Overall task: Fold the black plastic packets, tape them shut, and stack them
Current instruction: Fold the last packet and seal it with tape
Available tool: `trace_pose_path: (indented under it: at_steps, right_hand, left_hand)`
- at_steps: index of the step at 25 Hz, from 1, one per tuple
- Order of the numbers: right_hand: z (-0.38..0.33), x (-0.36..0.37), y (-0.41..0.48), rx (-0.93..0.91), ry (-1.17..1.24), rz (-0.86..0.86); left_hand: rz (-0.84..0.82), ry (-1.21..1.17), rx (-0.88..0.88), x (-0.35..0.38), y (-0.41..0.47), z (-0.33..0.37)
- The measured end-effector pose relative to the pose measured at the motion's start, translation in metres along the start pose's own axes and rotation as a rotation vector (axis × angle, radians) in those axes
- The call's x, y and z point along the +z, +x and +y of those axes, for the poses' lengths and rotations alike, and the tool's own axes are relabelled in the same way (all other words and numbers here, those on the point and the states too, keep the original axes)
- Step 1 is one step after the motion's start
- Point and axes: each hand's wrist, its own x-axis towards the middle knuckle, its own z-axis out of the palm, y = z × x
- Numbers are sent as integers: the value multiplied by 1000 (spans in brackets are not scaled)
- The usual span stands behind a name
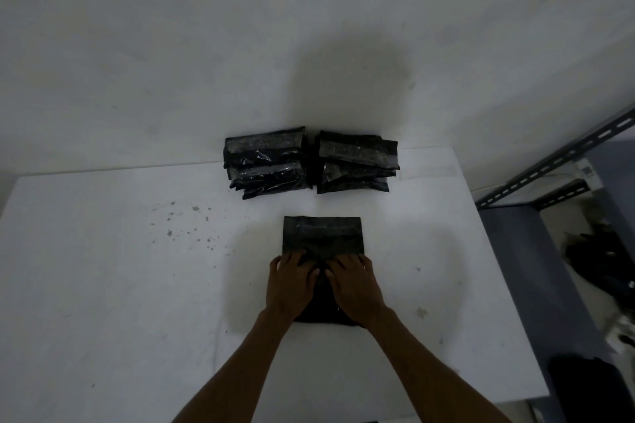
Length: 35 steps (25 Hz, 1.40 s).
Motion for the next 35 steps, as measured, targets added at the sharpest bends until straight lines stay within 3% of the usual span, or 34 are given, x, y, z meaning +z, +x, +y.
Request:
trace_pose_path:
  at_steps: [4, 8, 17, 19, 21, 23, 24, 29, 32, 35]
  right_hand:
    - [4, -1, 3, -25, -1, -26]
    - [4, 2, 0, -37, -42, -62]
    - [3, -6, -6, 1, -36, -76]
    - [2, -8, -7, 165, 49, 14]
    - [2, -13, -5, 544, 258, 84]
    - [5, -13, 0, 880, 476, 37]
    - [8, -13, 3, 949, 531, 0]
    - [18, -16, 18, 1041, 644, -65]
    - [25, -13, 14, 994, 718, -114]
    - [28, -13, 8, 873, 722, -53]
  left_hand:
    - [-26, 41, -30, 1, 1, -8]
    - [-17, -21, 81, 1, 0, -8]
    - [-65, -9, -82, 0, -3, -8]
    - [-39, -66, -156, -4, -5, -9]
    - [-48, -149, -340, -8, -5, -8]
    - [-37, -302, -541, -11, -2, -11]
    - [-37, -389, -603, -11, 0, -13]
    - [-154, -703, -734, -19, 23, -28]
    - [-257, -807, -749, -23, 27, -33]
    - [-317, -912, -683, -21, 30, -42]
